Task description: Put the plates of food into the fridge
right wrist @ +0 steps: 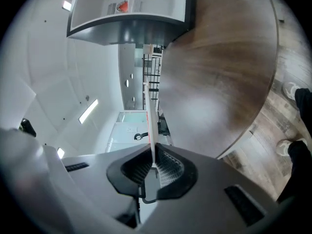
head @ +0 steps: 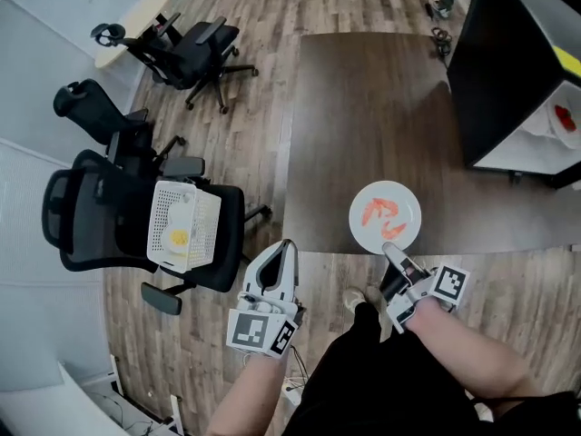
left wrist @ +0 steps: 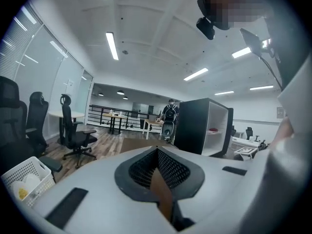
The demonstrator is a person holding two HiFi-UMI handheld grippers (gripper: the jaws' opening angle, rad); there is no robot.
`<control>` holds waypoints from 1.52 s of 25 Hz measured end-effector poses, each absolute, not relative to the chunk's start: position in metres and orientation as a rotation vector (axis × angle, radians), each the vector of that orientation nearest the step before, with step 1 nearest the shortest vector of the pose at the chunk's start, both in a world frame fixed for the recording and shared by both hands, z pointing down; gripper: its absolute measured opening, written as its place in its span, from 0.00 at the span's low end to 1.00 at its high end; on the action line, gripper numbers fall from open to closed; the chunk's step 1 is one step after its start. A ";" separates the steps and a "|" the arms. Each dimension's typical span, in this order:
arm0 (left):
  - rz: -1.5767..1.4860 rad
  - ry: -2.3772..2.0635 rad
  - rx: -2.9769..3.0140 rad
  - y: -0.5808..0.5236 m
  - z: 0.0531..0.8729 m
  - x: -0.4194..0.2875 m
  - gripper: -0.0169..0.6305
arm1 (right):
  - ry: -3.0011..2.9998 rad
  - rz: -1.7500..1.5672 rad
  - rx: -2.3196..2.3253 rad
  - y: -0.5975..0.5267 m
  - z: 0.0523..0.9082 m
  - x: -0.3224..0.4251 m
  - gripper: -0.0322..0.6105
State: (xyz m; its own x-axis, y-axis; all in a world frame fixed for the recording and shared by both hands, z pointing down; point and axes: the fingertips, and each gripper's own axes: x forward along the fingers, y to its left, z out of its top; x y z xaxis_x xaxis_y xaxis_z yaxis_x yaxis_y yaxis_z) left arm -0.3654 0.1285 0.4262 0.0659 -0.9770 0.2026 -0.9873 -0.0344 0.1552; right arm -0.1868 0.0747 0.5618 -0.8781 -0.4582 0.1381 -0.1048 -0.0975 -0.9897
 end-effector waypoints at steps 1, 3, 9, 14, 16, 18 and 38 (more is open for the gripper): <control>0.047 -1.980 2.113 0.116 0.420 -0.355 0.03 | 1.909 -2.055 -0.620 0.066 0.551 -0.175 0.08; 0.016 -1.968 2.150 0.095 0.406 -0.340 0.03 | 1.889 -2.032 -0.626 0.054 0.531 -0.156 0.08; -0.050 -1.952 2.221 0.065 0.372 -0.328 0.03 | 1.863 -1.978 -0.658 0.042 0.495 -0.127 0.08; -0.037 -1.925 2.270 0.030 0.346 -0.274 0.03 | 1.831 -1.957 -0.676 0.016 0.477 -0.064 0.08; -0.029 -1.907 2.310 0.017 0.341 -0.256 0.03 | 1.824 -1.946 -0.688 0.007 0.478 -0.045 0.08; -0.022 -1.883 2.351 0.011 0.339 -0.252 0.03 | 1.808 -1.928 -0.698 0.004 0.478 -0.041 0.08; 0.072 -1.714 2.546 -0.070 0.307 -0.129 0.03 | 1.686 -1.821 -0.788 -0.054 0.476 0.080 0.08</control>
